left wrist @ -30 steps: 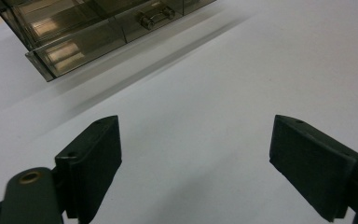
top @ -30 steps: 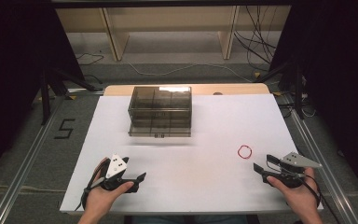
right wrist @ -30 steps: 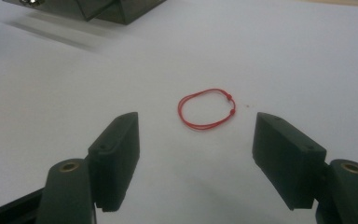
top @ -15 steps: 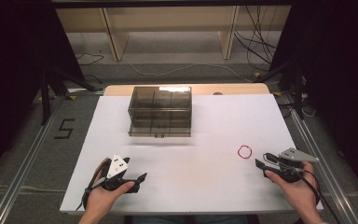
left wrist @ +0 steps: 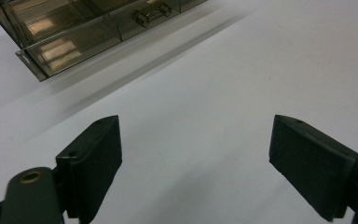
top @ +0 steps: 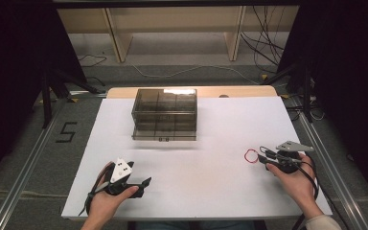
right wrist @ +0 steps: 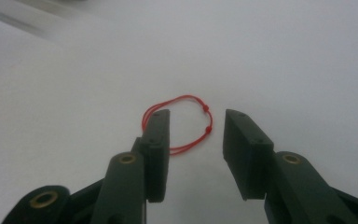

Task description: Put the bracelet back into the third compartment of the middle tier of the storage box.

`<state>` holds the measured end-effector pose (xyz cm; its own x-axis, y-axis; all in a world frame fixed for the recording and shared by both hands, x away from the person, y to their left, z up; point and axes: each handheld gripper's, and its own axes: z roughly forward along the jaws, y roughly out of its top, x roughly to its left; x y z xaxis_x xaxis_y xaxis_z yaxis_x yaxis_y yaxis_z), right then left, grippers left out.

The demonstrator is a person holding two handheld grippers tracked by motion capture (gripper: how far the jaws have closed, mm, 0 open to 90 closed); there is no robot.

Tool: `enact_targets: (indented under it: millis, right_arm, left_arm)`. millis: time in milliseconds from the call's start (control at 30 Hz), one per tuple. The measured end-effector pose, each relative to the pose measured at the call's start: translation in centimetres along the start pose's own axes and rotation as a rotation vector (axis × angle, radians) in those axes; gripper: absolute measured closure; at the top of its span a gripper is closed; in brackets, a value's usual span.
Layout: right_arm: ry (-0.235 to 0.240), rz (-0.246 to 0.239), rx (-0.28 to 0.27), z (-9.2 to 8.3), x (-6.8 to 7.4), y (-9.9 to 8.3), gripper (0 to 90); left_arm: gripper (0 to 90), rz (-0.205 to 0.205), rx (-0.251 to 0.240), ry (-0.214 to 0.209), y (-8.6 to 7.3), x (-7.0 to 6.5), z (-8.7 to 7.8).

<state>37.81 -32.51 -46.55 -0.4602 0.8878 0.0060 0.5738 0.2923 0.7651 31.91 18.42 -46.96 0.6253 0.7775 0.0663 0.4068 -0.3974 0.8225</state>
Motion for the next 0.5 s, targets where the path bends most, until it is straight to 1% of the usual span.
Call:
enact_targets:
  millis: [67, 100, 133, 200, 300, 367, 500]
  right_arm:
    - [-0.007, -0.005, 0.005, 0.6, -0.2, 0.3, 62.5]
    - [-0.01, 0.002, 0.015, 0.9, -0.3, 0.5, 62.7]
    - [-0.01, 0.002, 0.015, 0.9, -0.3, 0.5, 62.7]
    - [-0.02, 0.002, 0.032, 1.7, -0.6, 0.7, 64.2]
    - [-0.023, 0.022, 0.06, 2.3, -0.9, 0.8, 65.3]
    - [-0.02, 0.036, 0.074, 2.6, -1.0, 0.9, 66.6]
    - [-0.009, 0.038, 0.095, 3.3, -1.0, 0.9, 69.3]
  left_arm:
    - [16.9, 0.0, 0.0, 0.001, 0.0, 0.0, 0.0]
    - [16.9, -0.002, 0.0, 0.001, 0.0, 0.0, 0.0]
    - [16.9, -0.002, 0.0, 0.001, 0.0, 0.0, 0.0]
    - [17.0, -0.005, -0.002, 0.0, 0.0, 0.1, 0.0]
    - [17.0, -0.005, 0.0, 0.001, 0.0, 0.1, 0.0]
    - [17.1, -0.004, 0.001, 0.002, 0.0, 0.1, 0.0]
    - [17.6, -0.001, 0.001, 0.003, 0.0, 0.1, 0.0]
